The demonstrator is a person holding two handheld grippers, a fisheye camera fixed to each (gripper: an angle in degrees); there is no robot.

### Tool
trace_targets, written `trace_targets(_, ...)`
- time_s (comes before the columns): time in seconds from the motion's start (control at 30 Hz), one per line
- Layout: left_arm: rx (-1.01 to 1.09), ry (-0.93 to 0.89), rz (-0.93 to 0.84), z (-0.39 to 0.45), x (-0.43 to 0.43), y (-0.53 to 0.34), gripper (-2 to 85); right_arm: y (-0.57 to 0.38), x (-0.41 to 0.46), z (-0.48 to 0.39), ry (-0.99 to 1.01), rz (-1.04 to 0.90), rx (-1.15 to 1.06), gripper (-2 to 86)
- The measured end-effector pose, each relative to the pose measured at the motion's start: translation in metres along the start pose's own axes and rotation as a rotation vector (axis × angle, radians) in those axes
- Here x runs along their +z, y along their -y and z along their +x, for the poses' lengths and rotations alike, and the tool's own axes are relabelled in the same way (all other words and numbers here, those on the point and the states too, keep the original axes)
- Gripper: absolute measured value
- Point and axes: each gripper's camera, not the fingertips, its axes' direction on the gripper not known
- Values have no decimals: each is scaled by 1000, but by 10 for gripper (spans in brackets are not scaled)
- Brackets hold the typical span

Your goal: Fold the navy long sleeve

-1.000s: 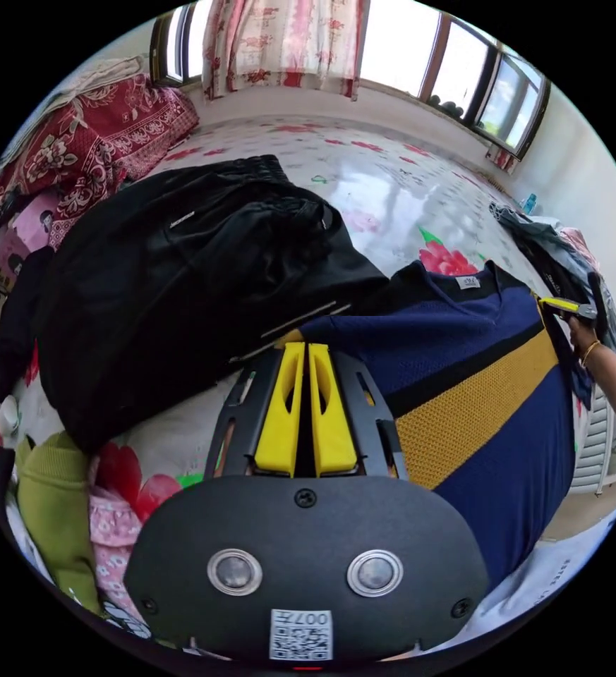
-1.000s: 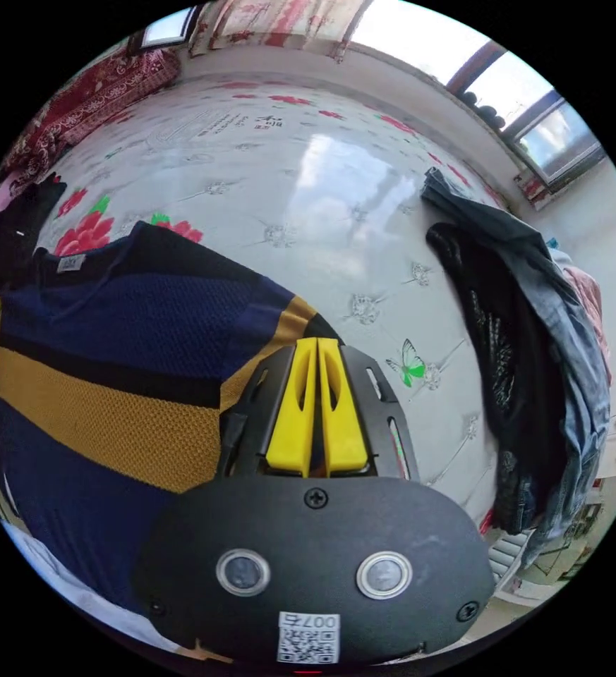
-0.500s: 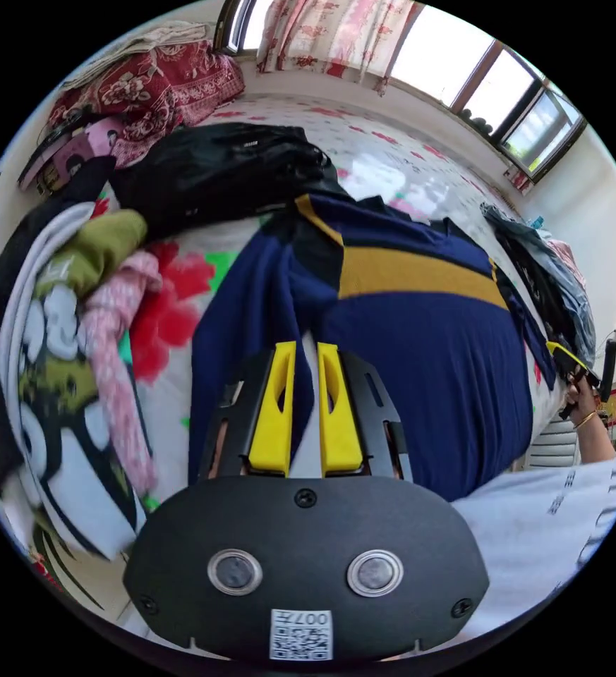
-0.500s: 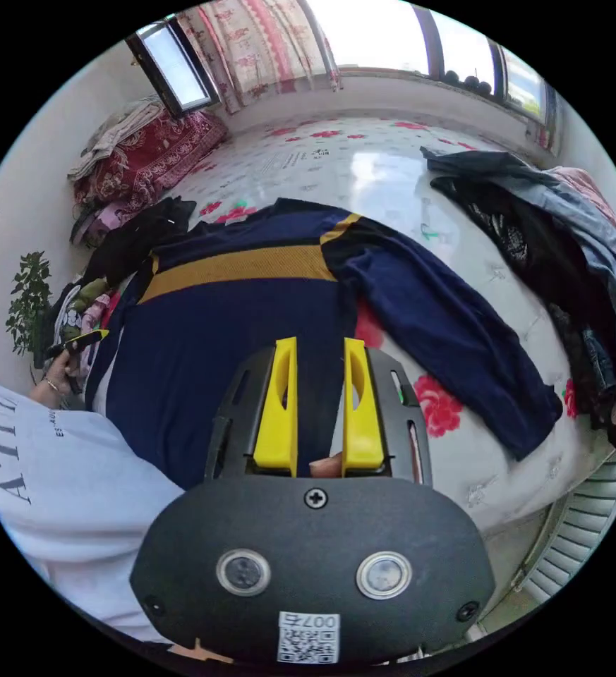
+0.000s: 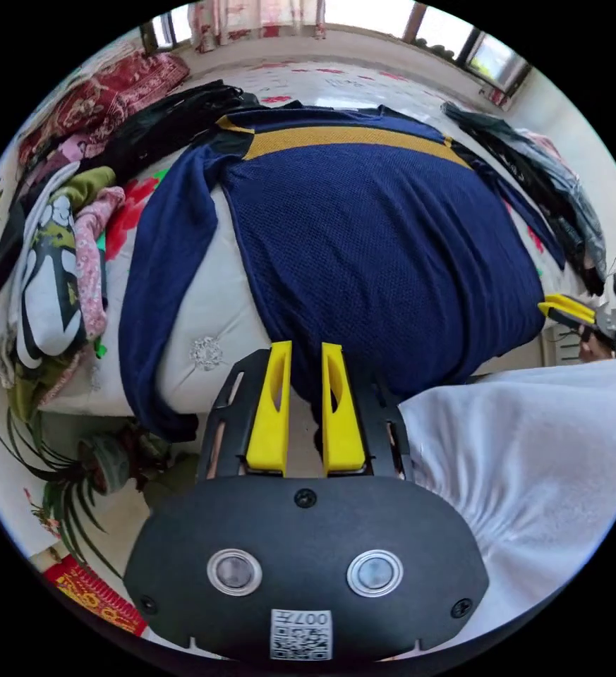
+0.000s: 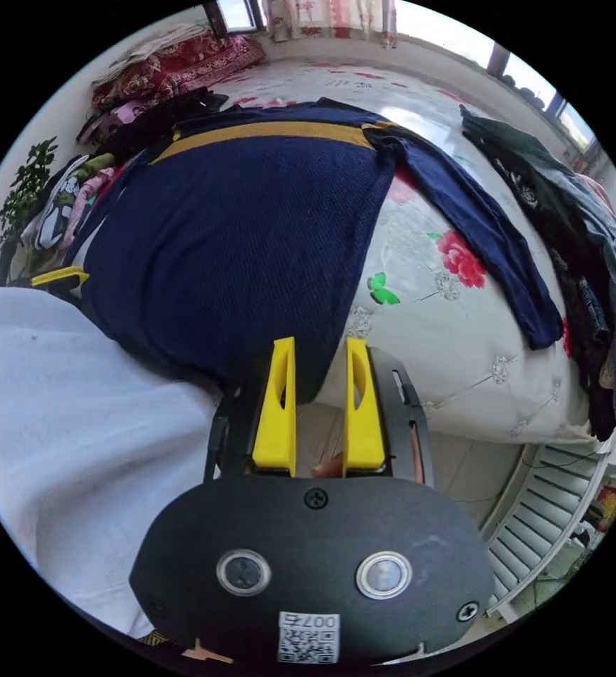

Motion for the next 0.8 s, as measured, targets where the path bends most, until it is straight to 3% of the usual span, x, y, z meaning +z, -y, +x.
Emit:
trace_targets(0.27, -14, -11, -15, -15, -13, -1, 2, -29, -15, 0, 35, 42, -58, 5)
trace_targets(0.67, -158, -105, 19, -60, -28, -24, 70, -56, -26, -13, 67, 54, -71, 18)
trace_targets(0.8, -350, -42, 107, -105, -54, -48, 66, -57, -36, -24, 64, 111, -67, 16)
